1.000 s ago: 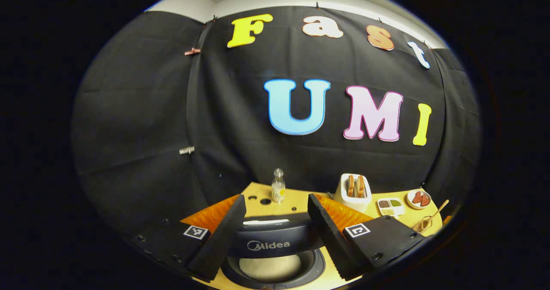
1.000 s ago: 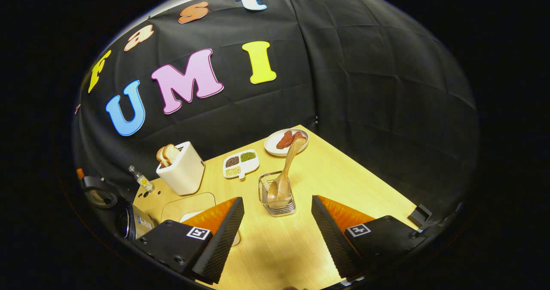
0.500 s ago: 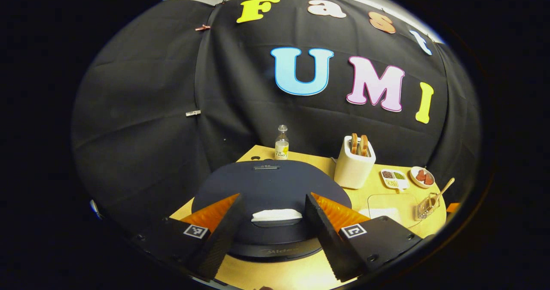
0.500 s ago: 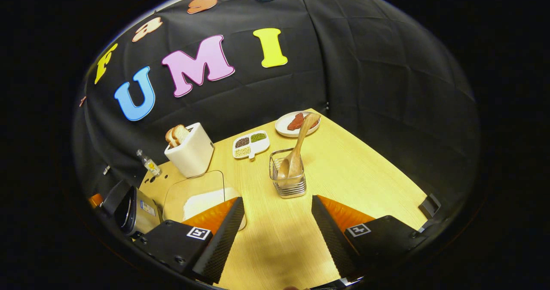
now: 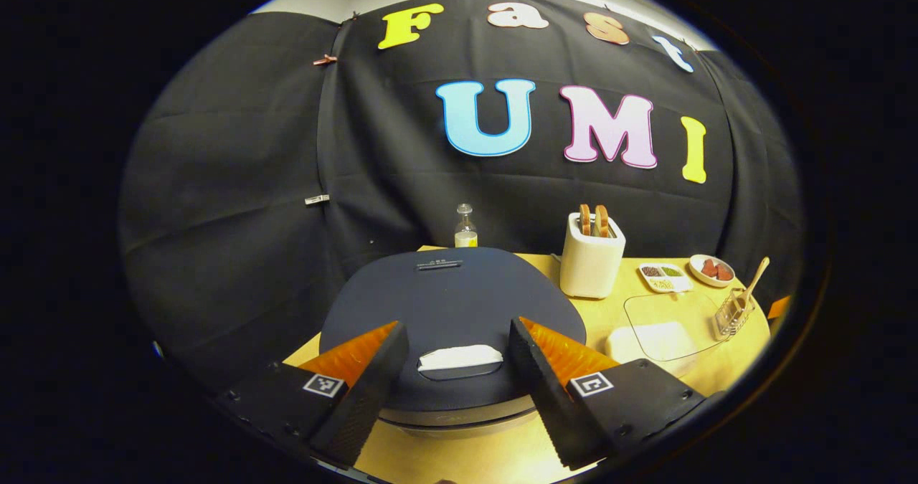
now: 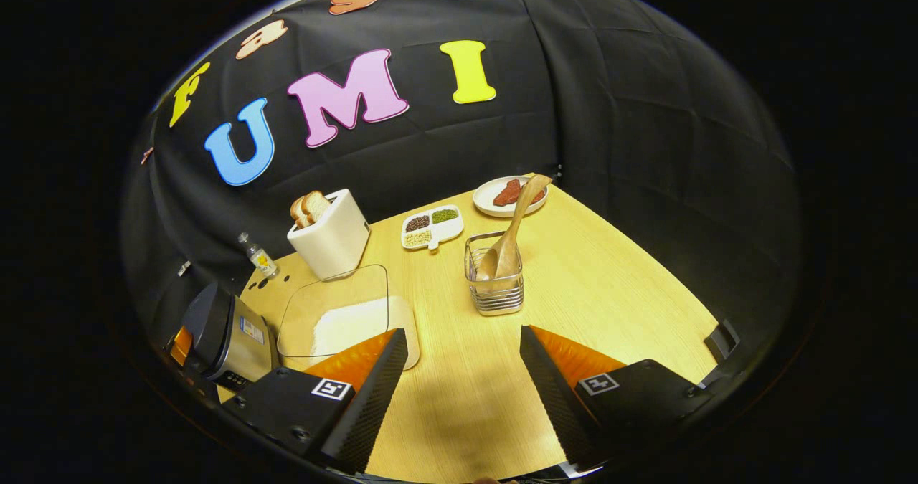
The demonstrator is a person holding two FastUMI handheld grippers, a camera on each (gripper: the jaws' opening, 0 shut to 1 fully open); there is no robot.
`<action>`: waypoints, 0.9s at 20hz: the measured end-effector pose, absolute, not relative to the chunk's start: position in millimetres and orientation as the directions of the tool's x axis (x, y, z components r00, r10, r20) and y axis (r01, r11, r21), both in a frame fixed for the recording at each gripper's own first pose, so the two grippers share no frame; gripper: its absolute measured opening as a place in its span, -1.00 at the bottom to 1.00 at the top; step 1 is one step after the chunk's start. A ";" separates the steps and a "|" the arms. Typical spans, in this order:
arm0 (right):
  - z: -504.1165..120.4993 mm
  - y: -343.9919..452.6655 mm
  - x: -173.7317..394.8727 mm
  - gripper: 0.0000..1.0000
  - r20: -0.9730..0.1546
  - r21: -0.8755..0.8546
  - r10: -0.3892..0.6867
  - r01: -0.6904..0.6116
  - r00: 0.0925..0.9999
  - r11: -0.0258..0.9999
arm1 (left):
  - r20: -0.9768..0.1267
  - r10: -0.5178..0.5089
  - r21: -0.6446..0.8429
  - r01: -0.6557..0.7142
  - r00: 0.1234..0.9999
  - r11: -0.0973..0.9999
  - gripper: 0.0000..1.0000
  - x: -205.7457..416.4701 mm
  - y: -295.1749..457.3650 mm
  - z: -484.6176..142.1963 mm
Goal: Close the left gripper, press the button to open the rice cooker; take a wooden spoon from the chopstick holder with the right hand, scoop a spoonful of rice and pour it into the rice cooker, then put the wooden spoon back into the chopstick holder.
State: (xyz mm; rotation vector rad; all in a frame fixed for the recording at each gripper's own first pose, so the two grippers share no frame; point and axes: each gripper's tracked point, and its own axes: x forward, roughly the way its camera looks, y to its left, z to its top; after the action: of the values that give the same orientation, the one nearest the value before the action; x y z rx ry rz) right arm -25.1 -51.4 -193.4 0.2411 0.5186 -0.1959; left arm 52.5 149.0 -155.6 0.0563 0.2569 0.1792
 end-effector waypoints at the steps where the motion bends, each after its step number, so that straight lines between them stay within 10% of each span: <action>1: -194.3 -48.8 -26.1 0.97 -0.510 0.172 -0.120 0.238 0.852 0.956 | -0.278 0.182 0.081 -0.166 0.943 0.983 0.99 52.9 148.8 -163.3; 18: -66.2 -3.8 -27.1 0.97 -0.222 0.159 -0.097 0.134 0.970 0.978 | -0.043 -0.011 -0.021 0.010 0.999 1.000 0.91 -30.2 81.7 -29.5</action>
State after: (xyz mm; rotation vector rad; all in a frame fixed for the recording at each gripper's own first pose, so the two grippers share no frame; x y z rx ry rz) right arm -27.1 -3.8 -66.2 0.1740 0.2154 -0.1174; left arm -30.2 81.7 -29.5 -0.0212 0.0431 -0.0106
